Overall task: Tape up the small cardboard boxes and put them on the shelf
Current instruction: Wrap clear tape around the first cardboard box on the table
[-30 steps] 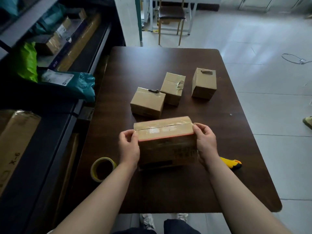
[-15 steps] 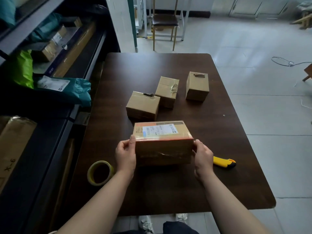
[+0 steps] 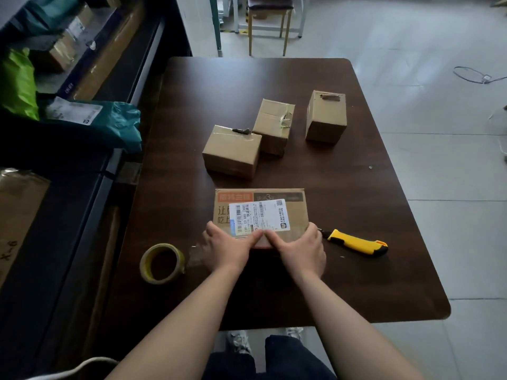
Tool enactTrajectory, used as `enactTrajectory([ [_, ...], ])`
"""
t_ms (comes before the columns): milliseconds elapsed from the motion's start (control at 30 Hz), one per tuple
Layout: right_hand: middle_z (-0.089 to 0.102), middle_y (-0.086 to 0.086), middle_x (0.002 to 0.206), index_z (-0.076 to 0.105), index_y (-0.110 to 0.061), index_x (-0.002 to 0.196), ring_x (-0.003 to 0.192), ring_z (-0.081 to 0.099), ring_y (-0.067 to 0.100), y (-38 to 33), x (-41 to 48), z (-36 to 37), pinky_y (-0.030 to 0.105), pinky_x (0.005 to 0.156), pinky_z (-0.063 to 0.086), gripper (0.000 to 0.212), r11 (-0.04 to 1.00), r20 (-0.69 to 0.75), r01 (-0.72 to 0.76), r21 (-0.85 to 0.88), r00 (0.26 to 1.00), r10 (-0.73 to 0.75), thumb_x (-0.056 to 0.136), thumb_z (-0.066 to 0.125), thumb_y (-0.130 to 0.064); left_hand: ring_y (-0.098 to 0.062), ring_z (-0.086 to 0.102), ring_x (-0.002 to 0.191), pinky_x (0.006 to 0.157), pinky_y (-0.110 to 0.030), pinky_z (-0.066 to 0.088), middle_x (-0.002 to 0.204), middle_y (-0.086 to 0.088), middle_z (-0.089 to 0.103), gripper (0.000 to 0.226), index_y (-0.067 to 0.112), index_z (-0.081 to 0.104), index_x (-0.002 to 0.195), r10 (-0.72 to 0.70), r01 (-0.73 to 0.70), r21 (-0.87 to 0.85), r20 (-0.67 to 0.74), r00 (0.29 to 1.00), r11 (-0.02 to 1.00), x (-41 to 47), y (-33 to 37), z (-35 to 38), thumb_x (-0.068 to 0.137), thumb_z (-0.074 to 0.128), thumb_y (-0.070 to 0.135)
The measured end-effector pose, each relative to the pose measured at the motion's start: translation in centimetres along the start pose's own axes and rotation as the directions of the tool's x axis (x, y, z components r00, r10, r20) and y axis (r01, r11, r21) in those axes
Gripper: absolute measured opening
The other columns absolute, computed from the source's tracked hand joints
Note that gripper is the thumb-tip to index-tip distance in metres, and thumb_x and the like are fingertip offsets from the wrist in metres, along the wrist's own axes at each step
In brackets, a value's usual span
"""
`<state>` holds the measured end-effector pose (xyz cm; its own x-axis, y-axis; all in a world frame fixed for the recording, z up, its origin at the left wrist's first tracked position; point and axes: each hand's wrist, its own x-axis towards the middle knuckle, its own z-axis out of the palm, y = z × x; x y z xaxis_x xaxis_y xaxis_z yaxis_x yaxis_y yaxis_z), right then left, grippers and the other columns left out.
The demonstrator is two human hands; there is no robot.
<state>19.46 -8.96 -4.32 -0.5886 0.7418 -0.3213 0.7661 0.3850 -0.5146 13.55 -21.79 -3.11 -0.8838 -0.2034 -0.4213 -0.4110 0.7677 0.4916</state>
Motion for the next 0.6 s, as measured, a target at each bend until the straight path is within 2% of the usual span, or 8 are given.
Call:
enactTrajectory([
  [100,0.055,0.001,0.121,0.047,-0.021,0.13,0.113,0.055,0.023,1.7,0.6,0.3,0.044,0.095,0.046,0.079,0.991,0.026,0.019,0.129,0.999,-0.023,0.072,0.06,-0.073,-0.029,0.049,0.121,0.091,-0.041,0.042,0.133,-0.005,0.047,0.092,0.016,0.035,0.132,-0.006,0.005,-0.075,-0.01,1.0,0.997,0.5,-0.7,0.1,0.065,0.073,0.067],
  [167,0.054,-0.004,0.119,0.05,-0.025,0.13,0.113,0.054,0.02,2.4,0.8,0.3,0.041,0.095,0.046,0.061,0.966,0.051,0.015,0.257,0.998,-0.029,0.083,0.057,-0.063,-0.025,0.052,0.115,0.086,-0.036,0.038,0.128,0.0,0.052,0.07,0.02,0.041,0.128,0.021,-0.024,-0.133,-0.024,0.999,0.991,0.6,-1.3,0.0,0.077,0.067,0.06],
  [267,0.056,-0.003,0.127,0.054,-0.023,0.135,0.119,0.052,0.019,3.1,0.9,0.4,0.037,0.099,0.043,0.049,0.937,0.053,-0.005,0.35,0.998,-0.015,0.096,0.045,-0.051,-0.018,0.056,0.104,0.085,-0.032,0.042,0.117,0.006,0.06,0.046,0.023,0.049,0.128,0.045,-0.058,-0.227,-0.062,0.997,0.972,1.1,-2.7,0.0,0.092,0.052,0.052],
  [367,0.057,-0.001,0.134,0.054,-0.02,0.136,0.125,0.05,0.018,3.1,0.8,0.3,0.029,0.102,0.04,0.043,0.902,0.055,-0.024,0.431,0.998,0.0,0.102,0.039,-0.04,-0.023,0.06,0.108,0.095,-0.046,0.049,0.117,0.002,0.066,0.047,0.027,0.054,0.131,0.033,-0.053,-0.258,-0.081,0.996,0.965,1.9,-4.1,0.5,0.097,0.036,0.054],
  [433,0.056,0.0,0.137,0.051,-0.015,0.138,0.128,0.048,0.017,2.5,0.7,0.2,0.023,0.099,0.035,0.043,0.865,0.072,-0.091,0.494,0.995,0.064,0.104,0.035,-0.034,-0.025,0.06,0.109,0.096,-0.048,0.049,0.118,-0.001,0.066,0.049,0.027,0.056,0.13,0.007,-0.028,-0.272,-0.075,0.997,0.962,2.3,-4.4,0.7,0.098,0.031,0.054],
  [500,0.056,0.004,0.136,0.051,-0.011,0.138,0.127,0.049,0.02,1.9,0.6,0.2,0.024,0.1,0.035,0.044,0.853,0.091,-0.15,0.501,0.989,0.12,0.105,0.031,-0.032,-0.023,0.06,0.109,0.098,-0.047,0.049,0.117,-0.001,0.066,0.049,0.026,0.058,0.129,-0.049,0.034,-0.334,-0.037,0.998,0.942,2.3,-4.3,0.6,0.1,0.028,0.052],
  [567,0.061,0.008,0.126,0.059,-0.008,0.126,0.118,0.054,0.023,1.7,0.5,0.1,0.029,0.096,0.042,0.045,0.881,0.116,-0.153,0.448,0.987,0.112,0.105,0.027,-0.03,-0.023,0.058,0.112,0.101,-0.049,0.045,0.116,-0.001,0.065,0.05,0.025,0.057,0.127,-0.112,0.116,-0.376,0.032,0.993,0.919,2.7,-4.0,0.5,0.1,0.025,0.051],
  [600,0.063,0.009,0.117,0.062,-0.007,0.116,0.112,0.056,0.024,1.8,0.3,-0.1,0.03,0.088,0.043,0.044,0.902,0.131,-0.142,0.409,0.987,0.096,0.105,0.025,-0.028,-0.025,0.057,0.114,0.104,-0.05,0.042,0.117,-0.002,0.065,0.052,0.026,0.057,0.127,-0.129,0.15,-0.391,0.078,0.989,0.908,3.1,-3.8,0.4,0.099,0.022,0.054],
])
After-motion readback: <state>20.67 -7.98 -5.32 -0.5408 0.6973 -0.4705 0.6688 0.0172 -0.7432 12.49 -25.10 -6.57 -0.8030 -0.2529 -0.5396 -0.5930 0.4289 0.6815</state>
